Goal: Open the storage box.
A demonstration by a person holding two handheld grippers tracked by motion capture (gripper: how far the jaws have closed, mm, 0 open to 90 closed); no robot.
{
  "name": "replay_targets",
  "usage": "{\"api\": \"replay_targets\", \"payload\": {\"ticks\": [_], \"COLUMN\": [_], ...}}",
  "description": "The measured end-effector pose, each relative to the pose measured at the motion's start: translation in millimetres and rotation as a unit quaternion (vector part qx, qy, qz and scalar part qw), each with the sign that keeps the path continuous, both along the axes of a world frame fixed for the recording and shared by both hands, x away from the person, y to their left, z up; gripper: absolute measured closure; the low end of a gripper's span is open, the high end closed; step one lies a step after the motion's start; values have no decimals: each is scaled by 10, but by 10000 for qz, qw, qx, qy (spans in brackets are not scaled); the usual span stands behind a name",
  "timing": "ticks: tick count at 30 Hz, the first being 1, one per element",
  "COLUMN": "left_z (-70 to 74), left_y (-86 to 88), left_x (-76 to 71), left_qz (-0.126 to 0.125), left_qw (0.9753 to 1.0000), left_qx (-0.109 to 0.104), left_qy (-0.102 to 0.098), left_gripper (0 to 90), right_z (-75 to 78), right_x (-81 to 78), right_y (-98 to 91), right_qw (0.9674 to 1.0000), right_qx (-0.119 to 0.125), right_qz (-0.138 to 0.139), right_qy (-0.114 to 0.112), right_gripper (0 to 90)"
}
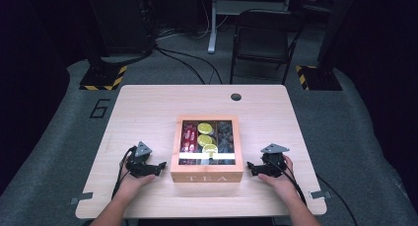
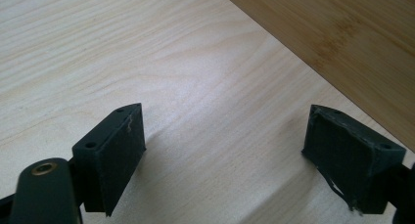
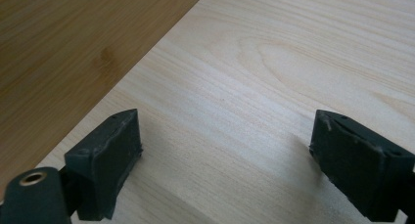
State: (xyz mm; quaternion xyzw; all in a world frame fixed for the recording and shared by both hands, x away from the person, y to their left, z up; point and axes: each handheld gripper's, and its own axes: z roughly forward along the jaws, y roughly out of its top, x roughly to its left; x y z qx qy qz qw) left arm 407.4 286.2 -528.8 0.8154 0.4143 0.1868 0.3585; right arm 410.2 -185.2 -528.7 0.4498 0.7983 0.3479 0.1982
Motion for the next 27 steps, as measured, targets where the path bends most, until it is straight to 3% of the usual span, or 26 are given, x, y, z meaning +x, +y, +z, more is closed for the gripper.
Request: {"api": "replay_targets", "payload": {"ticks": [6,9,10,13,15,17,22,27], "left_z": [10,33,55,74,95,128,220,248], "left_y": [-4,11,27,29,22,11,-25,-55], "left_x": [6,7,9,-1,-12,-21,-60,-83], "left_qz": [84,90,87,163,132,117,79,37], "left_qw": [10000,10000,9999,9998,9998,9999,9994,9995], "left_qx": [4,0,100,-18,-19,-52,-318,-311], "left_qy": [-16,31,80,139,123,116,75,53], "left_gripper": [185,270,284,291,298,306,319,333], "right_z": [39,85,95,127,143,171,213,257], "right_x": [4,-10,-16,-16,-10,-35,-81,-100], "right_y": [10,12,10,-7,-26,0,12,-7], "right_qw": [9999,9996,9995,9993,9993,9993,9992,9992], "right_qx": [-82,-81,-55,-43,-82,-41,-155,-86], "right_qz": [49,4,-6,54,171,103,280,355], "right_qy": [79,274,308,376,317,366,231,140], "right_gripper": [183,277,300,330,351,369,385,393]}}
